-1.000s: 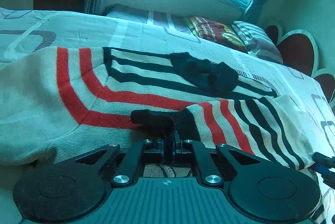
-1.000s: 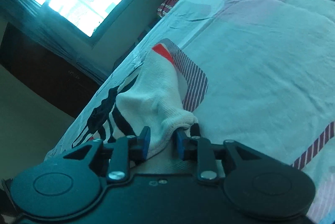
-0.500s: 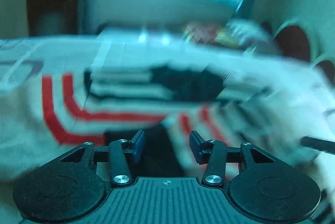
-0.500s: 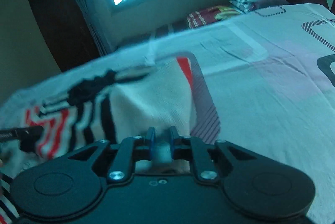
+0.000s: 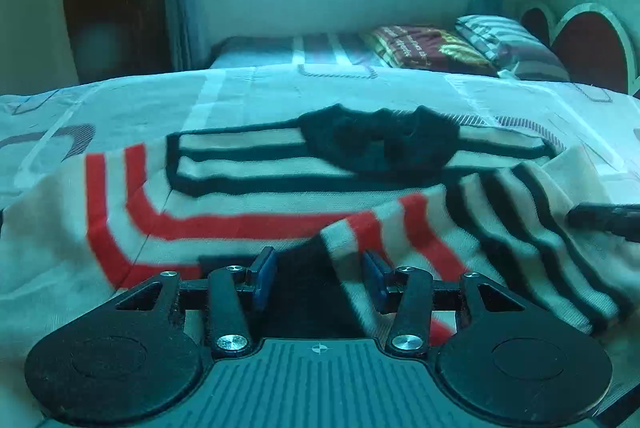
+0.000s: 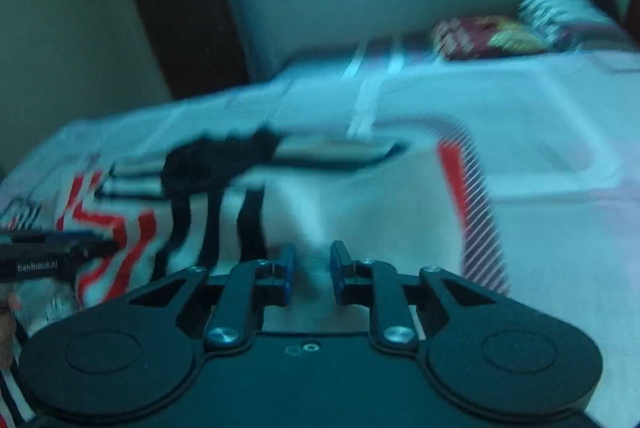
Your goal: Fold small clothes
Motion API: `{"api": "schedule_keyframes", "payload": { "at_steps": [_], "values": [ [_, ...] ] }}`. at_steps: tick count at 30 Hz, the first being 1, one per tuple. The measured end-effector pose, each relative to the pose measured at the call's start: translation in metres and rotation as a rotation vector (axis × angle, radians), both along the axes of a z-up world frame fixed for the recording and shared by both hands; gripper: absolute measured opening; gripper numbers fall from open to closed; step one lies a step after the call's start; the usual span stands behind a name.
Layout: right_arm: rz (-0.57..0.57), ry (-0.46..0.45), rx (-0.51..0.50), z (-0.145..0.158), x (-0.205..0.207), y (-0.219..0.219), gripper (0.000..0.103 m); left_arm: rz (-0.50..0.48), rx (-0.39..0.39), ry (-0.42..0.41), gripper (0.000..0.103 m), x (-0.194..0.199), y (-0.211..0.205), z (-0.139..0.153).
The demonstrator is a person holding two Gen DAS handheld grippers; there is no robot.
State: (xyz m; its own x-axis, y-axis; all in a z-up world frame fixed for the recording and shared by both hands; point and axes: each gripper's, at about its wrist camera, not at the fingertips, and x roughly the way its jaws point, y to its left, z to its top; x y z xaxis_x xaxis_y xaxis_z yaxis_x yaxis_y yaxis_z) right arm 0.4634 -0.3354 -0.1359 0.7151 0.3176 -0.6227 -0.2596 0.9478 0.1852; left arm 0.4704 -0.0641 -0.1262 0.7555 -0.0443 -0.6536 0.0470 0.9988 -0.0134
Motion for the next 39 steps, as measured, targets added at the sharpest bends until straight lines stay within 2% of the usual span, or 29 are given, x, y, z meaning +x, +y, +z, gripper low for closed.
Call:
{"api": "schedule_keyframes", "payload": {
  "at_steps": [1, 3, 6, 7, 8, 10, 13, 15, 16, 17, 19, 21, 22, 24, 25, 27, 29, 31, 33, 35, 36, 37, 39],
  "values": [
    [0.010, -0.031, -0.032, -0.002, -0.002, 0.003, 0.017, 0.009, 0.006, 0.000, 0.047, -0.003, 0.001, 0.001],
    [-0.003, -0.031, -0.022, 0.002, -0.001, -0.001, 0.012, 0.042, 0.012, -0.008, 0.047, -0.007, 0.006, 0.004],
    [-0.099, -0.111, 0.003, 0.018, -0.001, -0.021, 0.019, 0.063, 0.005, -0.002, 0.047, -0.004, 0.015, 0.004],
    [-0.153, -0.131, -0.013, 0.020, 0.004, -0.027, 0.026, 0.064, 0.000, 0.006, 0.047, -0.003, 0.017, 0.002],
    [-0.213, -0.133, -0.028, 0.020, 0.010, -0.034, 0.030, 0.069, -0.005, 0.004, 0.047, -0.002, 0.019, 0.002],
    [-0.276, -0.091, 0.017, 0.015, 0.024, -0.052, 0.031, 0.072, 0.000, 0.007, 0.047, -0.001, 0.018, 0.002],
    [-0.270, -0.029, 0.117, 0.006, 0.037, -0.068, 0.031, 0.086, 0.008, 0.005, 0.047, -0.002, 0.016, 0.001],
    [-0.247, -0.030, 0.135, 0.006, 0.038, -0.069, 0.038, 0.090, 0.012, 0.004, 0.047, -0.003, 0.017, 0.000],
    [-0.234, -0.030, 0.119, 0.006, 0.038, -0.068, 0.034, 0.088, 0.016, 0.004, 0.047, -0.003, 0.016, -0.001],
    [-0.216, -0.034, 0.101, 0.005, 0.039, -0.065, 0.015, 0.086, 0.018, 0.005, 0.047, -0.003, 0.016, -0.001],
    [-0.222, -0.052, 0.056, 0.008, 0.039, -0.067, 0.011, 0.089, 0.015, 0.008, 0.047, -0.002, 0.018, -0.002],
    [-0.274, -0.043, 0.032, 0.006, 0.046, -0.075, 0.007, 0.091, 0.011, 0.008, 0.048, -0.001, 0.019, -0.003],
    [-0.285, -0.012, 0.021, 0.000, 0.051, -0.078, 0.006, 0.094, 0.011, 0.006, 0.052, 0.000, 0.020, -0.004],
    [-0.295, -0.012, 0.032, 0.003, 0.048, -0.083, 0.007, 0.111, 0.034, 0.014, 0.063, 0.000, 0.020, -0.004],
    [-0.291, -0.027, 0.042, 0.007, 0.042, -0.084, 0.009, 0.127, 0.042, 0.023, 0.066, 0.001, 0.020, -0.002],
    [-0.242, -0.072, 0.089, 0.018, 0.025, -0.084, 0.018, 0.143, 0.037, -0.013, 0.066, -0.007, 0.021, 0.008],
    [-0.173, -0.118, 0.066, 0.027, 0.008, -0.072, 0.020, 0.135, 0.038, -0.041, 0.066, -0.014, 0.017, 0.014],
    [-0.079, -0.129, 0.055, 0.029, -0.003, -0.055, 0.020, 0.114, 0.055, -0.020, 0.066, -0.012, 0.010, 0.011],
    [-0.001, -0.130, -0.018, 0.022, -0.010, -0.035, 0.020, 0.108, 0.093, 0.040, 0.067, -0.005, 0.005, -0.002],
    [0.002, -0.060, -0.162, 0.004, -0.004, -0.018, 0.020, 0.145, 0.087, 0.033, 0.086, -0.006, 0.010, -0.007],
    [0.000, -0.086, -0.176, 0.001, -0.005, -0.015, 0.020, 0.155, 0.077, 0.041, 0.088, -0.006, 0.014, -0.006],
    [-0.009, -0.076, -0.184, 0.004, -0.005, -0.013, 0.020, 0.163, 0.060, 0.051, 0.088, -0.007, 0.018, -0.004],
    [-0.024, -0.085, -0.150, 0.016, -0.012, -0.014, 0.021, 0.179, 0.064, 0.031, 0.088, -0.016, 0.024, 0.004]
  ]
}}
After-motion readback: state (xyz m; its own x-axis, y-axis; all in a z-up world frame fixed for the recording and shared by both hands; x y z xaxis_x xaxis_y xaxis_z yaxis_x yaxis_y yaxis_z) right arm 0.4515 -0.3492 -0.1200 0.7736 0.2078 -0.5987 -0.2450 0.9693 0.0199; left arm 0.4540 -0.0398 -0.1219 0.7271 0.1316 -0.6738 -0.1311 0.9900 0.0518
